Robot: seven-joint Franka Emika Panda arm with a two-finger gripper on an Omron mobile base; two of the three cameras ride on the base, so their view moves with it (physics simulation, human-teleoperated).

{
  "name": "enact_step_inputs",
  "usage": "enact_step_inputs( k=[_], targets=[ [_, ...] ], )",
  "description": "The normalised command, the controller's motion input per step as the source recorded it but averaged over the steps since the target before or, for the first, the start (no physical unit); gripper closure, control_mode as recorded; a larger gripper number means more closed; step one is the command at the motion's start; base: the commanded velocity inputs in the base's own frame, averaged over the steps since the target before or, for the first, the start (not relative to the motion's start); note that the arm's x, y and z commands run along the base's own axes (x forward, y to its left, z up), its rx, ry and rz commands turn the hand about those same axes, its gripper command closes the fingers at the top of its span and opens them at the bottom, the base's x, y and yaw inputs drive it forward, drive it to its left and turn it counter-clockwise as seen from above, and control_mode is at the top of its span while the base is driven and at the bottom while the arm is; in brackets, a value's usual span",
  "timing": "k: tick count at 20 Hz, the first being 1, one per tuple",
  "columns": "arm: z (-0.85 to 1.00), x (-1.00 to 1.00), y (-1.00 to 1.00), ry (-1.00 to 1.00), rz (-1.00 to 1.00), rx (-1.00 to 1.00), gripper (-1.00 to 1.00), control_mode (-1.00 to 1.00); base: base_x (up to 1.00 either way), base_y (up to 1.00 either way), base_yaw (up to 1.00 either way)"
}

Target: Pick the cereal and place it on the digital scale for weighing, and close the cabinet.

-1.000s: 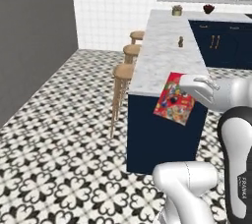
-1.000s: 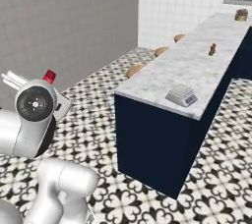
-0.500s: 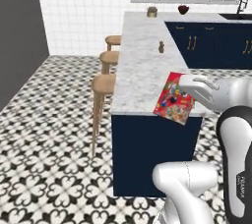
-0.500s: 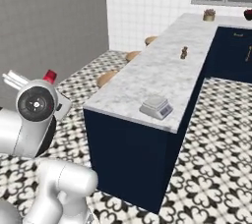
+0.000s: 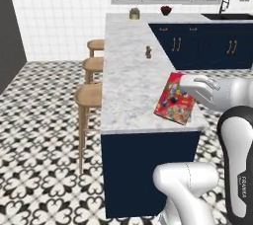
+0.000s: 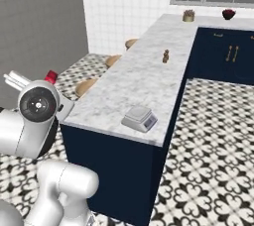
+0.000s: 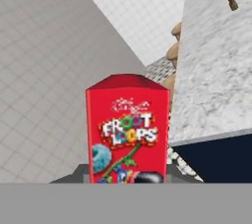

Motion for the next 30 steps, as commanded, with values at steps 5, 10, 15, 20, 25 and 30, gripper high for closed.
enact_step_inputs(
  k=[5,10,15,20,25,30],
  targets=[
    [0.0,0.0,0.0,0.0,0.0,0.0,1.0,1.0,0.22,0.18,-0.13],
    [0.0,0.0,0.0,0.0,0.0,0.0,1.0,1.0,0.62,0.0,-0.08],
    [0.0,0.0,0.0,0.0,0.0,0.0,1.0,1.0,0.56,0.04,-0.07],
    [0.0,0.0,0.0,0.0,0.0,0.0,1.0,1.0,0.31,0.03,-0.03],
    [-0.09,0.32,-0.09,-0.04,0.0,0.0,1.0,-1.0,0.0,0.0,0.0],
    [-0.24,0.59,-0.16,-0.03,0.08,-0.01,1.0,-1.0,0.0,0.0,0.0]
  ],
)
